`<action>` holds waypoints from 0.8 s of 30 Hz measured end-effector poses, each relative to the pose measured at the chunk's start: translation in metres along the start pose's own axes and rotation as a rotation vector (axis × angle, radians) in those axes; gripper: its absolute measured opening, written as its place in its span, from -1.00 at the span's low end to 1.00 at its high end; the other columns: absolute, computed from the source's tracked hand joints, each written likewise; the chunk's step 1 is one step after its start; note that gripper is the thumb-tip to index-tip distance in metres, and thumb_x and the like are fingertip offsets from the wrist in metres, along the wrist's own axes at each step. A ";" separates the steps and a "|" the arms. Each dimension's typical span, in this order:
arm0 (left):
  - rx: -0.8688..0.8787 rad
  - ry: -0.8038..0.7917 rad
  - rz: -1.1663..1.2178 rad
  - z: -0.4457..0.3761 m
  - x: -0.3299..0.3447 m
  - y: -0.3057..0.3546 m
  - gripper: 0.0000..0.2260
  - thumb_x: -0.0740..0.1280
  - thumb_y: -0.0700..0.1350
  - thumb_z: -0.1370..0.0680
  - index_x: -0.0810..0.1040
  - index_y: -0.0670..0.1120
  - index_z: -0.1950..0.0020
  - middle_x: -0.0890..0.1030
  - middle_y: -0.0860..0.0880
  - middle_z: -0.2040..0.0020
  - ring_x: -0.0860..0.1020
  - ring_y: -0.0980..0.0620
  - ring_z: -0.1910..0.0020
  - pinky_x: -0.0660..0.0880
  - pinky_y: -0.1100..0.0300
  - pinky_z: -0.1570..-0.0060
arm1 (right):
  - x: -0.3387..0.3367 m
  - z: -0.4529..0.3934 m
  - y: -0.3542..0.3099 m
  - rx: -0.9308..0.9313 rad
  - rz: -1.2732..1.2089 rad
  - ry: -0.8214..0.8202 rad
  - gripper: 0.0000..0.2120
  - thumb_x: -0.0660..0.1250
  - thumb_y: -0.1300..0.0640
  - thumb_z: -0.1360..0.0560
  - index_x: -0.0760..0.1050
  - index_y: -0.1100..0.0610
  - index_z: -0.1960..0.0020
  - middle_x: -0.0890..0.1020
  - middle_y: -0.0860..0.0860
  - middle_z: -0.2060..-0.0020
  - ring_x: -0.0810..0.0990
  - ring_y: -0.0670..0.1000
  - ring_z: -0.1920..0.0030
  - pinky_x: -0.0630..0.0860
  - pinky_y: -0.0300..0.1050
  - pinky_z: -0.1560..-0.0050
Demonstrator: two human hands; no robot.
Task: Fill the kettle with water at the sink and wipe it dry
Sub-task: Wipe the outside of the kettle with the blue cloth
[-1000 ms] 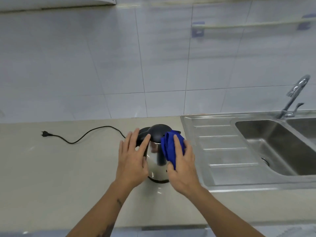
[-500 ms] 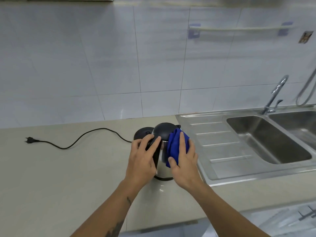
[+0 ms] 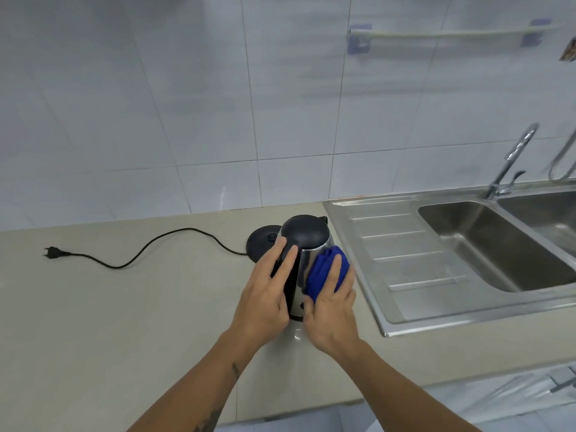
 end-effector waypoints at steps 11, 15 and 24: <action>0.010 -0.047 -0.047 -0.002 -0.003 -0.001 -0.37 0.26 -0.32 -0.50 0.24 -0.09 -0.57 0.17 -0.09 -0.60 0.22 -0.02 -0.55 0.44 0.18 -0.32 | 0.008 0.004 -0.013 -0.065 -0.086 0.082 -0.06 0.28 0.10 -0.57 -0.41 -0.02 -0.60 -0.24 0.25 -0.59 0.17 0.33 -0.44 0.44 0.20 -0.37; 0.012 -0.057 -0.034 -0.003 -0.007 -0.002 -0.34 0.25 -0.34 -0.47 0.24 -0.07 -0.57 0.16 -0.05 -0.61 0.27 -0.02 -0.53 0.49 0.18 -0.25 | 0.026 0.006 -0.002 0.122 -0.147 -0.024 -0.01 0.32 0.08 -0.58 -0.44 0.09 -0.60 -0.18 0.31 -0.57 0.25 0.35 -0.45 0.37 0.17 -0.42; 0.001 -0.052 -0.039 0.001 -0.012 -0.003 -0.38 0.29 -0.20 -0.48 0.30 -0.05 -0.55 0.20 -0.01 -0.60 0.32 0.02 -0.50 0.43 0.25 -0.22 | 0.023 0.002 -0.024 0.195 -0.334 0.023 -0.03 0.35 0.06 -0.55 -0.32 0.04 -0.64 -0.08 0.17 -0.58 0.37 0.26 -0.35 0.45 0.12 -0.33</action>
Point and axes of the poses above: each hand's wrist, its own z-axis away from the middle knuckle, its own x-axis out of the palm, y = z × x, the point moved 1 cm from there along -z, towards the middle knuckle
